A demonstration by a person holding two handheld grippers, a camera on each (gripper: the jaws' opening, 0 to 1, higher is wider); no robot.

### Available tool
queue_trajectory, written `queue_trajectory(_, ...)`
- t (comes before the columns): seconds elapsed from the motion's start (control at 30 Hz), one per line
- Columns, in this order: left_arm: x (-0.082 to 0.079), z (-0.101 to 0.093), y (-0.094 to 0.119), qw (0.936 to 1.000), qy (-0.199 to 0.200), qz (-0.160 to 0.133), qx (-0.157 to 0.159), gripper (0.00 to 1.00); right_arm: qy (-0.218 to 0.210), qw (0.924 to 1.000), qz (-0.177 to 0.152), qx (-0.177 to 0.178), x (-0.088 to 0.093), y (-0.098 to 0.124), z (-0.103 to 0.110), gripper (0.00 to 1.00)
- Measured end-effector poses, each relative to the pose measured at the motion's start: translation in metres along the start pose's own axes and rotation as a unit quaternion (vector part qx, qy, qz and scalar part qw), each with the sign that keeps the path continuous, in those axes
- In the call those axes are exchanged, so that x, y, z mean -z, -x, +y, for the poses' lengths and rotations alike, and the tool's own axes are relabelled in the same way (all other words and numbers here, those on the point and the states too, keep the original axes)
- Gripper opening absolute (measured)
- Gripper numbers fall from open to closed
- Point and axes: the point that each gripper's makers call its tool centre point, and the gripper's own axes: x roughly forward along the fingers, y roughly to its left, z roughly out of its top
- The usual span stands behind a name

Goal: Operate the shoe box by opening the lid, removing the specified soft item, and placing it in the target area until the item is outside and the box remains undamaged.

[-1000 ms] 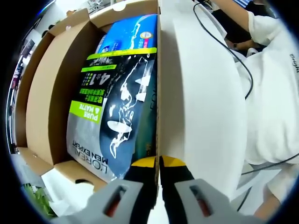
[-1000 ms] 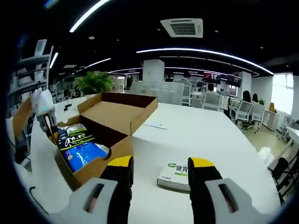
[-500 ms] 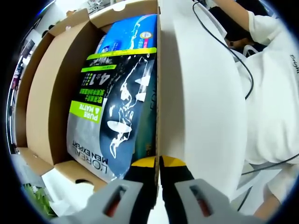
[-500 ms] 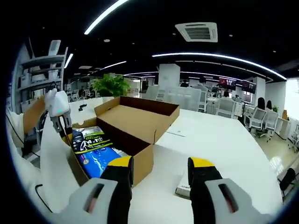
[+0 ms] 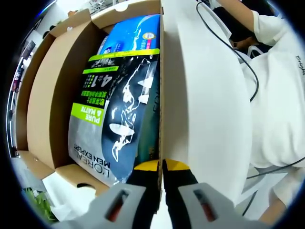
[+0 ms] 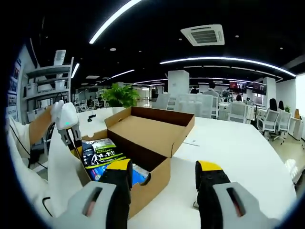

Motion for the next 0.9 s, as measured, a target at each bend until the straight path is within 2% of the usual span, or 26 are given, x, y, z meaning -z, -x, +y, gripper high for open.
queue_trajectory(0.17,0.000,0.000,0.000,0.9999,0.007,0.004,0.008,0.01,0.025,0.9995,0.009,-0.018,-0.002,-0.009,0.012,0.50)
queue_trajectory(0.33,0.000,-0.002,0.001,0.9999,-0.005,0.003,0.011,0.01,0.032,0.9991,0.009,-0.027,-0.006,-0.014,0.019,0.50)
queue_trajectory(0.57,-0.001,-0.002,0.002,0.9998,-0.006,-0.007,0.018,0.01,0.055,0.9962,0.021,-0.064,-0.009,-0.025,0.040,0.49)
queue_trajectory(0.63,-0.001,-0.002,0.003,0.9997,-0.004,-0.013,0.022,0.01,0.055,0.9960,0.020,-0.067,-0.010,-0.026,0.043,0.51)
queue_trajectory(0.7,-0.002,-0.002,0.003,0.9995,-0.002,-0.021,0.023,0.01,0.043,0.9960,0.013,-0.077,-0.012,-0.028,0.046,0.58)
queue_trajectory(0.77,-0.002,-0.002,0.004,0.9992,0.001,-0.030,0.025,0.01,0.031,0.9957,0.007,-0.087,-0.015,-0.031,0.050,0.55)
queue_trajectory(0.9,-0.003,-0.002,0.004,0.9988,0.003,-0.042,0.023,0.01,0.040,0.9938,0.006,-0.104,-0.013,-0.034,0.059,0.53)
